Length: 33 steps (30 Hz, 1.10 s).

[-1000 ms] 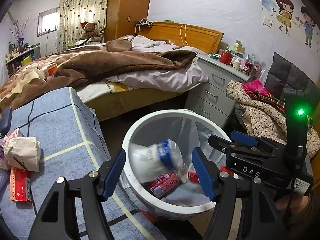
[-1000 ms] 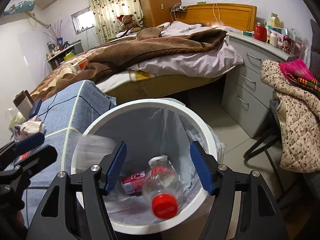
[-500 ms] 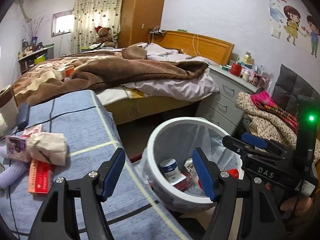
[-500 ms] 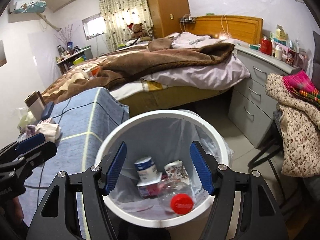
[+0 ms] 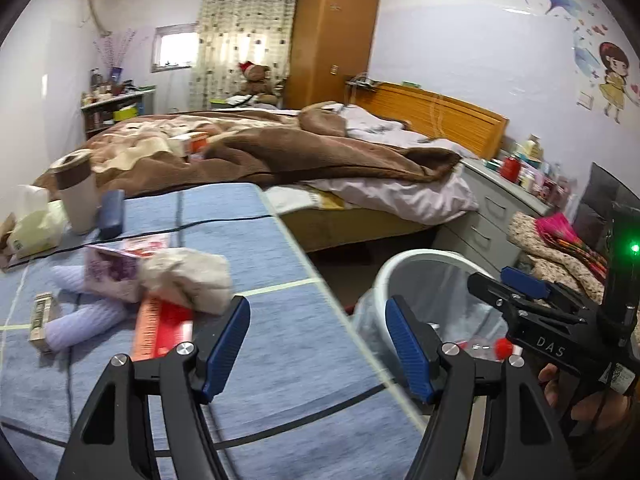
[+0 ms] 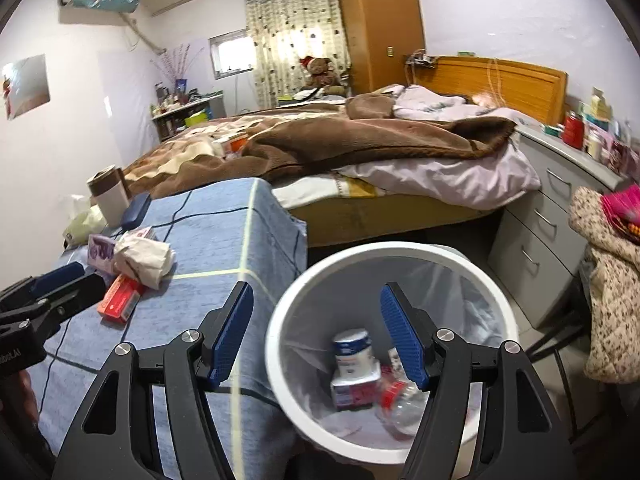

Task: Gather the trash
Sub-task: 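Move both open tools back over the table toward the remaining trash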

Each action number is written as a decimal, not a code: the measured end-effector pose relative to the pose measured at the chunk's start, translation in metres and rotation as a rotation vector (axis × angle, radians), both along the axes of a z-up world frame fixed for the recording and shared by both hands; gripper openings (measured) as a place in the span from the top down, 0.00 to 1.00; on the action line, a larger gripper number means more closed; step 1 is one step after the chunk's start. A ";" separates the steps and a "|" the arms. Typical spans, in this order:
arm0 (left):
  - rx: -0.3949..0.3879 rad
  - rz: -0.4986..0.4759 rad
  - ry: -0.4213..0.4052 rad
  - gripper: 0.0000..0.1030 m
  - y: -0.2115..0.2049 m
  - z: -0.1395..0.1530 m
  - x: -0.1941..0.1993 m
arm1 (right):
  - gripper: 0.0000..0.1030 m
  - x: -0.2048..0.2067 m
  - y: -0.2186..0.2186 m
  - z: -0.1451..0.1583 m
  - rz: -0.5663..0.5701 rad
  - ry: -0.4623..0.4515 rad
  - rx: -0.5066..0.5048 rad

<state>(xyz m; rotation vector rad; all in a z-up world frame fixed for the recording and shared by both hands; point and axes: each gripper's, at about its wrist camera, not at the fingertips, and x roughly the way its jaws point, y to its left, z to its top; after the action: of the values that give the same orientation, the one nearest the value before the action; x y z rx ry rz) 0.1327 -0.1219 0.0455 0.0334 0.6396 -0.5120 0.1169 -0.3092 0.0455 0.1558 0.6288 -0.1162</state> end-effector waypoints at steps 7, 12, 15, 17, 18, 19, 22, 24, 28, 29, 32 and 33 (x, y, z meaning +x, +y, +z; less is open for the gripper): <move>0.015 0.103 -0.008 0.30 0.048 -0.002 0.010 | 0.34 0.018 0.028 -0.001 0.090 -0.002 0.001; 0.024 0.182 0.003 0.29 0.085 -0.008 0.020 | 0.34 0.033 0.057 -0.003 0.168 0.003 -0.005; 0.027 0.227 0.018 0.29 0.107 -0.012 0.028 | 0.34 0.042 0.071 -0.005 0.210 0.012 -0.018; 0.027 0.246 0.027 0.29 0.120 -0.015 0.031 | 0.31 0.047 0.079 -0.005 0.248 0.011 -0.017; 0.034 0.254 0.031 0.29 0.126 -0.017 0.034 | 0.30 0.050 0.083 -0.005 0.266 0.013 -0.017; 0.043 0.268 0.036 0.29 0.132 -0.020 0.037 | 0.28 0.053 0.087 -0.005 0.285 0.016 -0.019; 0.049 0.291 0.049 0.29 0.147 -0.023 0.044 | 0.28 0.064 0.102 -0.008 0.343 0.028 -0.030; 0.056 0.303 0.059 0.29 0.156 -0.028 0.051 | 0.28 0.071 0.110 -0.009 0.377 0.034 -0.047; 0.077 0.324 0.061 0.29 0.171 -0.034 0.064 | 0.28 0.087 0.125 -0.013 0.428 0.052 -0.081; 0.078 0.322 0.060 0.29 0.174 -0.035 0.067 | 0.28 0.090 0.128 -0.013 0.434 0.055 -0.089; 0.079 0.328 0.082 0.29 0.182 -0.041 0.077 | 0.28 0.099 0.137 -0.016 0.476 0.059 -0.117; 0.079 0.326 0.086 0.29 0.184 -0.043 0.081 | 0.28 0.102 0.140 -0.017 0.490 0.063 -0.123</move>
<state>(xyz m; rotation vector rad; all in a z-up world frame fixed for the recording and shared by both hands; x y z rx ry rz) 0.2138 0.0624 0.0023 -0.0184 0.7327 -0.1743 0.2190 -0.1688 0.0283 -0.1229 0.7048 0.3138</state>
